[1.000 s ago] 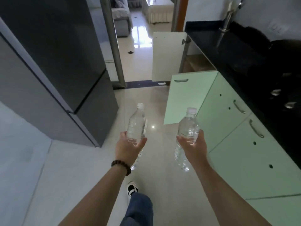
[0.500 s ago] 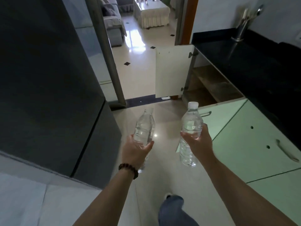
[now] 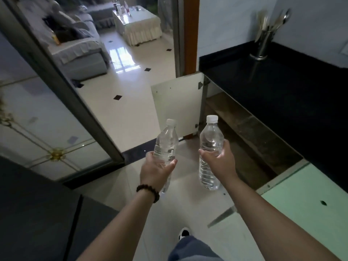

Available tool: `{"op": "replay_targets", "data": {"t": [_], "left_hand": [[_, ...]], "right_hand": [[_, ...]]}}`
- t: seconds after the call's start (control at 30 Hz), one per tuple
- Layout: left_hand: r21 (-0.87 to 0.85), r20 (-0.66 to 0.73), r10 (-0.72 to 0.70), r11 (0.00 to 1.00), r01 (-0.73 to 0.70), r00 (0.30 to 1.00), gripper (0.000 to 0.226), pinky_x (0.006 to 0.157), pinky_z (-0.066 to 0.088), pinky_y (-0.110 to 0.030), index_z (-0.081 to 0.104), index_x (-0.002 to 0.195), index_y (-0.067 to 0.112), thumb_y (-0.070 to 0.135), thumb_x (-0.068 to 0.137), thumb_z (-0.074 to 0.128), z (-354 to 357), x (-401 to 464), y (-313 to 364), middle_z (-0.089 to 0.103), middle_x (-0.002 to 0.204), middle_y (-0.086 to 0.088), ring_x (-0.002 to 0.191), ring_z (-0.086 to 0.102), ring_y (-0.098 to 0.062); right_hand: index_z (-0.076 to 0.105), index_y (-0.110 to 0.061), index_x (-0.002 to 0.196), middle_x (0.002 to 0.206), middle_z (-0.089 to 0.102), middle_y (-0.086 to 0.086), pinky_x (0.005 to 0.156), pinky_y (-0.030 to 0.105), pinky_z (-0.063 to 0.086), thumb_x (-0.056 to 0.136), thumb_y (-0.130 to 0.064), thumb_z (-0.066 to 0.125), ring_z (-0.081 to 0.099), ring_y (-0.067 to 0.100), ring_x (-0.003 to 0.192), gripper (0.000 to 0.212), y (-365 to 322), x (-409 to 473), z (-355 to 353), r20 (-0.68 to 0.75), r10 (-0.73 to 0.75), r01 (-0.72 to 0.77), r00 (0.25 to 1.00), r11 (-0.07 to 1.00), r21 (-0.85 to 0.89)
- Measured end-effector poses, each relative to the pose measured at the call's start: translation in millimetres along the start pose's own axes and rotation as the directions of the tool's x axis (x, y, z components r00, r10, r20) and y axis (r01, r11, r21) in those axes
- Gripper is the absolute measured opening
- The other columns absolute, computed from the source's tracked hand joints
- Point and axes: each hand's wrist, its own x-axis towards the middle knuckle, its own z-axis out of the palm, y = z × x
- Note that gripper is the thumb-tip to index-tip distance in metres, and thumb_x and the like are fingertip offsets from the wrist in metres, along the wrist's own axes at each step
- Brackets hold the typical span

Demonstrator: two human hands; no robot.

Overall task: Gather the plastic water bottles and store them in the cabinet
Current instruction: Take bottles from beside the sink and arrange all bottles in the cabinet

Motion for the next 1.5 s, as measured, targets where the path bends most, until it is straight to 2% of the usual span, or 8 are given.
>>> {"op": "replay_targets", "data": {"t": [0.23,0.43,0.6,0.8,1.07,1.23,1.4,1.5], "left_hand": [[0.025,0.228,0.057,0.998,-0.064,0.972,0.056,0.074,0.058,-0.034,0.051,0.107,0.02,0.044,0.068,0.083,63,108,55,0.066,0.095,0.004,0.084,0.065,-0.013],[0.079,0.495,0.078,0.988,-0.135,0.866,0.049,0.058,0.038,-0.012,0.044,0.105,0.027,0.038,0.074,0.08,125,179,76,0.054,0.087,0.018,0.075,0.051,0.008],[0.132,0.64,0.04,0.978,-0.161,0.767,0.053,0.071,0.053,-0.027,0.05,0.109,0.025,0.043,0.071,0.081,178,254,77,0.065,0.095,0.011,0.083,0.063,-0.004],[0.166,0.783,0.048,0.945,-0.282,0.621,0.051,0.061,0.049,-0.024,0.048,0.103,0.02,0.046,0.072,0.078,217,326,79,0.064,0.091,0.008,0.078,0.063,-0.007],[0.224,0.812,-0.017,0.933,-0.283,0.584,0.05,0.059,0.051,-0.026,0.049,0.098,0.019,0.047,0.071,0.079,275,369,58,0.065,0.087,0.007,0.074,0.064,-0.01],[0.196,0.794,-0.032,0.958,-0.207,0.607,0.05,0.059,0.056,-0.032,0.051,0.099,0.017,0.044,0.069,0.081,345,381,27,0.068,0.079,0.0,0.067,0.067,-0.015],[0.067,0.776,0.1,0.969,-0.239,0.622,0.043,0.042,0.049,-0.021,0.053,0.098,0.011,0.035,0.075,0.08,435,401,6,0.067,0.064,-0.001,0.044,0.061,-0.004],[-0.014,0.769,0.188,0.961,-0.278,0.612,0.047,0.049,0.045,-0.023,0.057,0.102,0.011,0.041,0.072,0.079,488,411,5,0.07,0.076,-0.001,0.06,0.066,-0.01]], "right_hand": [[0.046,-0.021,0.118,0.096,0.063,-0.008,0.084,0.035,0.049,0.073,-0.03,0.08,0.064,0.014,0.088,0.057,2,92,-11,-0.187,0.121,-0.129,0.975,0.991,-0.032],[0.048,-0.019,0.11,0.091,0.062,-0.008,0.07,0.024,0.041,0.072,-0.031,0.082,0.06,0.011,0.081,0.053,17,140,-11,-0.376,0.232,-0.263,0.897,0.964,-0.031],[0.045,-0.022,0.104,0.086,0.058,-0.018,0.063,0.014,0.037,0.075,-0.031,0.079,0.055,-0.002,0.077,0.046,34,180,12,-0.54,0.366,-0.396,0.758,0.916,0.065],[0.048,-0.019,0.106,0.091,0.062,-0.007,0.059,0.019,0.039,0.075,-0.032,0.078,0.057,0.003,0.077,0.046,47,222,42,-0.661,0.497,-0.505,0.561,0.839,0.202],[0.051,-0.027,0.106,0.088,0.064,-0.012,0.059,0.018,0.04,0.077,-0.028,0.077,0.061,0.003,0.079,0.039,92,253,56,-0.699,0.563,-0.503,0.441,0.8,0.327],[0.056,-0.023,0.103,0.087,0.069,-0.001,0.067,0.032,0.051,0.065,-0.042,0.076,0.067,0.017,0.08,0.048,165,280,44,-0.74,0.59,-0.432,0.324,0.787,0.439],[0.057,-0.023,0.09,0.086,0.068,0.005,0.077,0.041,0.054,0.071,-0.024,0.078,0.067,0.024,0.081,0.029,238,319,11,-0.793,0.508,-0.301,0.337,0.856,0.42],[0.063,-0.021,0.09,0.085,0.07,0.006,0.078,0.042,0.056,0.073,-0.021,0.077,0.069,0.026,0.082,0.022,272,341,-13,-0.84,0.416,-0.222,0.348,0.907,0.357]]}}
